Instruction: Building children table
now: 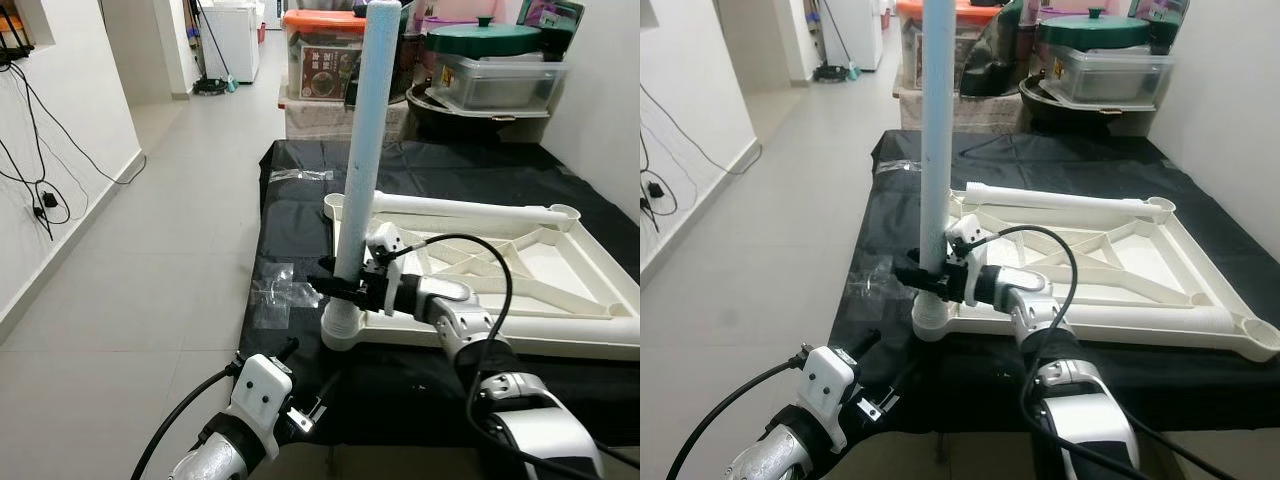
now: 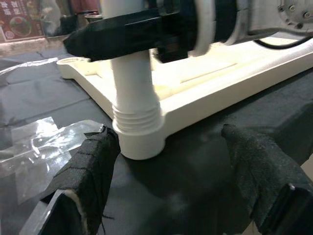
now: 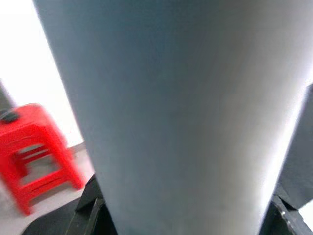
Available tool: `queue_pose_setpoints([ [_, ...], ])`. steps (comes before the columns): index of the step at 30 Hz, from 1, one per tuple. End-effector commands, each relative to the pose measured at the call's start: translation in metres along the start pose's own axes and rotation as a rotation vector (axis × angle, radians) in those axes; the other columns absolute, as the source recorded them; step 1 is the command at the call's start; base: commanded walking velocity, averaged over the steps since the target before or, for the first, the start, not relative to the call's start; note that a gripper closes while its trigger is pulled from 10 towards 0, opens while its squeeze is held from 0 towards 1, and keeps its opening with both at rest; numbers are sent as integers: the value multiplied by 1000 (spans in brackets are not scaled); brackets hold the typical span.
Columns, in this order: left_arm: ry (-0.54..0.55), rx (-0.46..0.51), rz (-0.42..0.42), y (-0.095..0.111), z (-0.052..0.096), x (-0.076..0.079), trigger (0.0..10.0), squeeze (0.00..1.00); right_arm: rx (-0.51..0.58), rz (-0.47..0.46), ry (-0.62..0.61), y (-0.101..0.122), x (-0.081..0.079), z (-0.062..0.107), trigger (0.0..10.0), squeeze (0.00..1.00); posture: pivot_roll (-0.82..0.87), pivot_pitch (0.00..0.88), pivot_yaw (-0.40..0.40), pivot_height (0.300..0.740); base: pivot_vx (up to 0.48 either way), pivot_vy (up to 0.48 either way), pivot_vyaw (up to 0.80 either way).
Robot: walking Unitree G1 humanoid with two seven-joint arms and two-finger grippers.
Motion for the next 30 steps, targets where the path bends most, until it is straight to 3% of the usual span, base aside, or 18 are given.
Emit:
queue_pose_setpoints([
  [1,-5,-13,-5,-2,1,1,10000,0,8,-3,-90,3,8,1,0,0,103,0,-58,740,0,0,0],
  [2,-5,-14,-5,-3,1,0,10000,0,34,10,-251,4,19,4,0,0,100,0,-55,740,0,0,0],
  [3,-5,-14,-5,-3,1,0,10000,0,34,10,-251,4,19,4,0,0,100,0,-55,740,0,0,0],
  [4,-5,-15,-7,-3,1,0,10000,0,69,2,-489,4,34,12,0,0,97,0,-51,740,0,0,0],
  [5,-5,-15,-7,-3,1,0,10000,0,69,2,-489,4,34,12,0,0,97,0,-51,740,0,0,0],
  [7,-6,-16,-7,-3,1,1,10000,0,123,17,-925,-2,52,43,0,0,102,0,-65,740,0,0,0],
  [9,-4,-17,-7,-3,1,1,10000,0,153,17,-1146,-7,51,64,0,0,98,0,-62,740,0,0,0],
  [11,-3,-18,-7,-3,1,1,10000,0,165,3,-1205,-9,47,69,0,0,96,0,-62,740,0,0,0],
  [14,-4,-21,-7,-5,1,3,10000,0,214,-47,-1287,-11,27,61,0,0,93,0,-63,740,0,0,0],
  [17,-6,-22,-7,-5,1,3,10000,0,225,-59,-1297,-11,24,58,0,0,94,0,-65,740,0,0,0],
  [19,-9,-24,-6,-6,1,4,10000,0,236,-86,-1276,-12,19,45,0,0,94,0,-63,740,0,0,0],
  [20,-10,-25,-5,-6,1,5,10000,0,255,-85,-1242,-10,16,38,10000,0,97,0,-70,740,0,0,0],
  [21,-10,-27,-4,-7,2,5,10000,0,289,-80,-1162,-6,12,27,10000,1000,95,0,-69,740,0,0,0],
  [23,-10,-28,-4,-7,2,6,10000,0,298,-78,-1146,-5,10,25,10000,1000,95,0,-69,740,0,0,0],
  [27,-10,-31,-4,-9,2,6,10000,0,327,15,-1134,5,12,29,10000,1000,95,0,-69,740,0,0,0],
  [28,-11,-33,-3,-10,2,6,10000,0,346,-28,-1055,8,18,31,10000,0,89,0,-63,740,0,0,0],
  [29,-12,-35,-2,-10,2,6,10000,0,352,-45,-945,11,23,31,10000,0,85,0,-58,740,0,0,0],
  [30,-12,-35,-2,-10,2,6,10000,0,352,-45,-945,11,23,31,10000,0,85,0,-58,740,0,0,0],
])
Point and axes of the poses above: a point about 5 cm out from each wrist's last joint towards the gripper, its own z axis pointing back from the gripper into the wrist, its own y axis along the axis of the wrist's last joint, x = y × z, the point moved 2 cm from there along -z, pointing out of the wrist towards the gripper, and after that the axes turned 7 degrees about -z, right-handed, at the moved point
